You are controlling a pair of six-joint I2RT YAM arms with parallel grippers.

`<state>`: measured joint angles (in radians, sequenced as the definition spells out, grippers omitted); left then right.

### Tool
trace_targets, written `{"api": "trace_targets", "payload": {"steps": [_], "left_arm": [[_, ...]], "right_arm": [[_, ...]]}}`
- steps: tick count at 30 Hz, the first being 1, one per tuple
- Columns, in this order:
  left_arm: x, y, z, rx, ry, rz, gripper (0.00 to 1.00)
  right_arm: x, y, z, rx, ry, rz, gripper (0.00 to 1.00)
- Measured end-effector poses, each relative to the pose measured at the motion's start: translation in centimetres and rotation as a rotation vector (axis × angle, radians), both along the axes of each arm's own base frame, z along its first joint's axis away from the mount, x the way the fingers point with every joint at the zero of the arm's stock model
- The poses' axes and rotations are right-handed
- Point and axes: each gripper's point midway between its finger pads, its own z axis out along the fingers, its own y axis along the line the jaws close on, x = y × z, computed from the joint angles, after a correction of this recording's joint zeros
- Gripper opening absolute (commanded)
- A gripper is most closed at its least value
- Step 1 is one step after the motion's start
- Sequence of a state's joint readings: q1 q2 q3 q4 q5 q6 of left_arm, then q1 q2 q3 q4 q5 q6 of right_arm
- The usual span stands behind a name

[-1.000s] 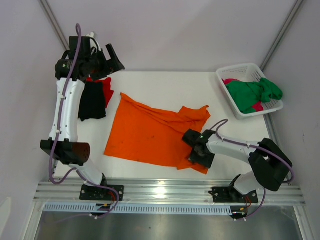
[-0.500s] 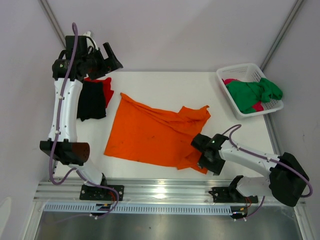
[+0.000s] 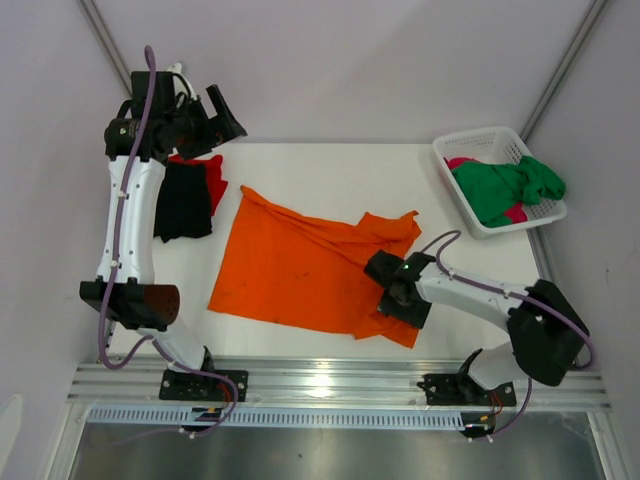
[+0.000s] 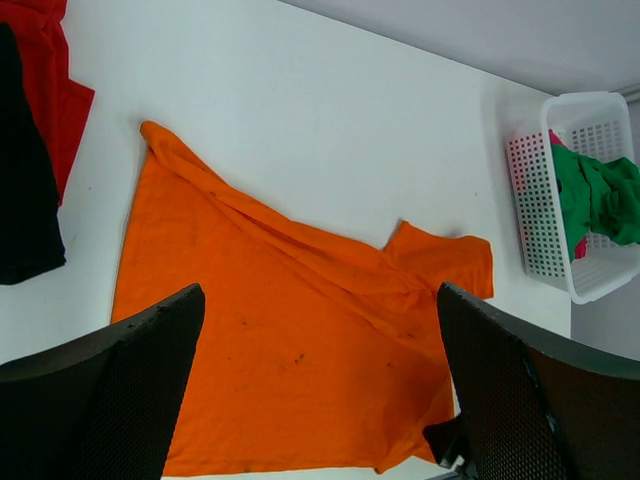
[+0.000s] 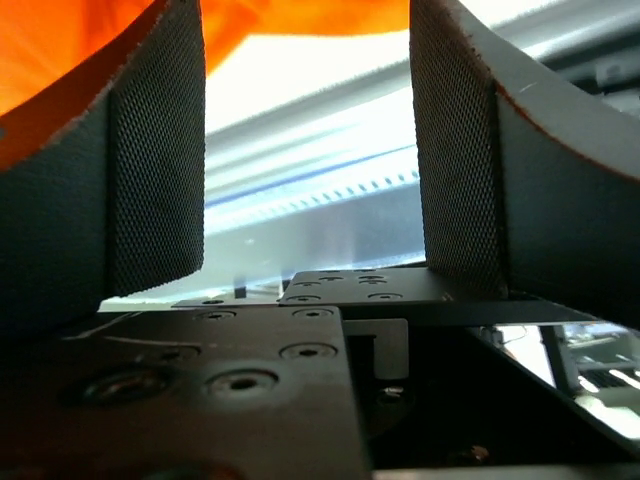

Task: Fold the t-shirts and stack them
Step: Flatten out the tshirt

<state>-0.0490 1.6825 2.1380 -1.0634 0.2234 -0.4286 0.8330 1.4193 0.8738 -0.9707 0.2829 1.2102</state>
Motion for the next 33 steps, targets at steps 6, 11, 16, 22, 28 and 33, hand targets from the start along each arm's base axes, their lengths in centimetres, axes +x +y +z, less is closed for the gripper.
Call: {"api": "trace_targets", "payload": {"steps": [6,11,16,22,28,33], "left_arm": [[0.0,0.3,0.1,-0.009,0.0,0.0,0.99],[0.1,1.2,0.1,-0.014,0.0,0.019,1.0],[0.0,1.8,0.4,-0.032,-0.004,0.031,1.0],[-0.2,2.0,0.9,-0.045,-0.016,0.035,0.99],[-0.4,1.6,1.2,-0.065,-0.018,0.022,1.0],[-0.5,1.3,1.3,-0.079,-0.016,0.015,0.99]], "right_arm": [[1.0,1.5,-2.9,-0.023,0.056,0.065,0.67],[1.3,2.4,-3.1,0.011,0.055,0.097,0.67],[1.2,3.0,-3.4,0.058,0.041,0.108,0.67],[0.4,2.9,-3.8,0.068,0.003,0.133,0.66],[-1.0,3.0,-3.6,0.103,-0.03,0.128,0.66],[-2.7,3.2,-3.5,0.152,-0.042,0.102,0.66]]}}
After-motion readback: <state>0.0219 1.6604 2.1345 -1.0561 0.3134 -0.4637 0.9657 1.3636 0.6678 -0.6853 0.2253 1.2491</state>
